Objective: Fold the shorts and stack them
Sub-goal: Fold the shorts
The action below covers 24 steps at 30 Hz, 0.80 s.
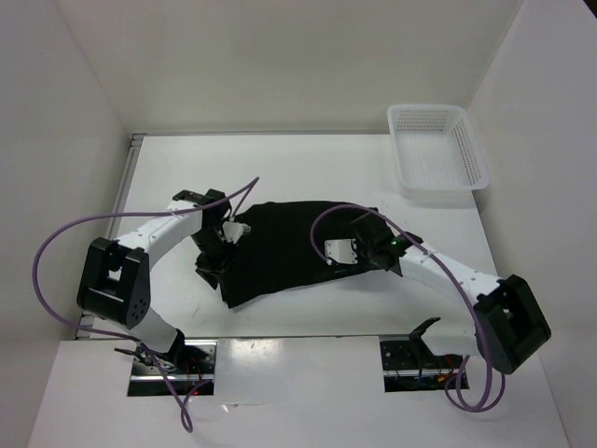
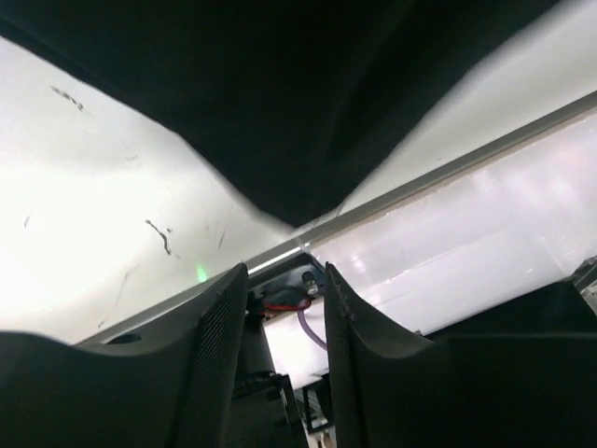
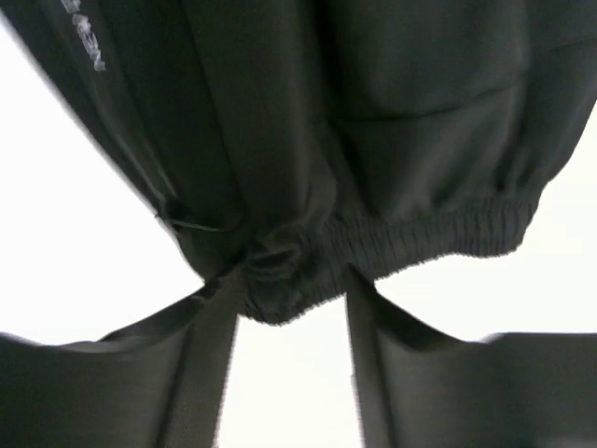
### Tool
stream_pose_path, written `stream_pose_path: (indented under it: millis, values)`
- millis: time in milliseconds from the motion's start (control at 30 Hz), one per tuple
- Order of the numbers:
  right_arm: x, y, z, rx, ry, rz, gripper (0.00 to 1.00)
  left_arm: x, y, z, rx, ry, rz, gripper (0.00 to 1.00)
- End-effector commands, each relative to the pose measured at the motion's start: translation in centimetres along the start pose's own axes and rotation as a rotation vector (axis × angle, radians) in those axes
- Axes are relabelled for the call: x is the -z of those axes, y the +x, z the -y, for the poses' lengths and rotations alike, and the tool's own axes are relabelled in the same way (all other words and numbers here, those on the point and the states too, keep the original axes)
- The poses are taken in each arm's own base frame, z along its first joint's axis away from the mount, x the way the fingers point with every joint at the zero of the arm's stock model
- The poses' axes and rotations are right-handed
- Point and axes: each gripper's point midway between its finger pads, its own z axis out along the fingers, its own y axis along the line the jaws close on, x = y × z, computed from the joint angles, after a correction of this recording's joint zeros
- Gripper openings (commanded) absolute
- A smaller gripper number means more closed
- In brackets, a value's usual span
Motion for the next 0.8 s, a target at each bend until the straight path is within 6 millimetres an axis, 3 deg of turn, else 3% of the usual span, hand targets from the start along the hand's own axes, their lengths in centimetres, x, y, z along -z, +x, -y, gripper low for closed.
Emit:
stream_pose_path:
  millis: [0,33,100,133,167,233,267,367,400,433,467,500,633,667,767]
  values:
    - [3.3,-0.6,1.5,0.021,0.078,0.064,0.58,0.2,1.7,0.1,0.009,-0.006,-0.060,0.46]
    - [4.6,-1.3,2.5,0.014,0.110,0.106,0.73,0.5,1.4,0.0,0.012,-0.007,-0.033,0.48]
    - [6.8,-2.0,3.2,-0.002,0.147,0.170,0.79,2.0,-0.5,-0.2,0.019,0.003,0.052,0.49]
    - [8.8,-2.6,4.3,0.001,0.213,0.227,0.81,2.8,-1.5,-0.8,0.050,0.015,0.100,0.49]
    - [9.8,-2.9,5.4,-0.008,0.275,0.256,0.81,3.5,-2.7,-1.1,0.057,0.024,0.152,0.51]
    - [11.2,-3.9,6.8,-0.027,0.354,0.328,0.77,4.8,-7.1,-2.6,0.054,0.016,0.307,0.52]
    - [11.5,-4.2,7.5,-0.043,0.384,0.345,0.74,4.8,-8.5,-4.7,0.099,-0.006,0.337,0.52]
    - [9.8,-6.0,8.7,-0.130,0.332,0.382,0.66,5.1,-13.5,-9.5,0.165,-0.035,0.426,0.52]
    - [10.2,-6.9,9.9,-0.190,0.327,0.408,0.64,5.1,-14.3,-10.3,0.178,-0.027,0.429,0.52]
    - [8.5,-7.6,9.8,-0.214,0.268,0.399,0.57,4.3,-15.4,-11.3,0.193,-0.024,0.418,0.52]
    - [7.9,-8.1,9.9,-0.235,0.245,0.404,0.53,4.7,-16.8,-11.8,0.181,-0.033,0.453,0.52]
    - [6.6,-8.9,9.9,-0.242,0.208,0.413,0.45,4.9,-18.7,-12.5,0.160,-0.068,0.493,0.59]
    - [2.9,-9.8,8.7,-0.268,0.131,0.382,0.38,4.4,-21.0,-11.7,0.107,-0.093,0.504,0.61]
    - [1.0,-9.7,8.1,-0.282,0.090,0.341,0.36,3.8,-21.1,-11.3,0.098,-0.090,0.491,0.61]
    - [-0.6,-9.5,7.6,-0.321,0.062,0.322,0.33,2.8,-21.1,-11.7,0.097,-0.115,0.479,0.62]
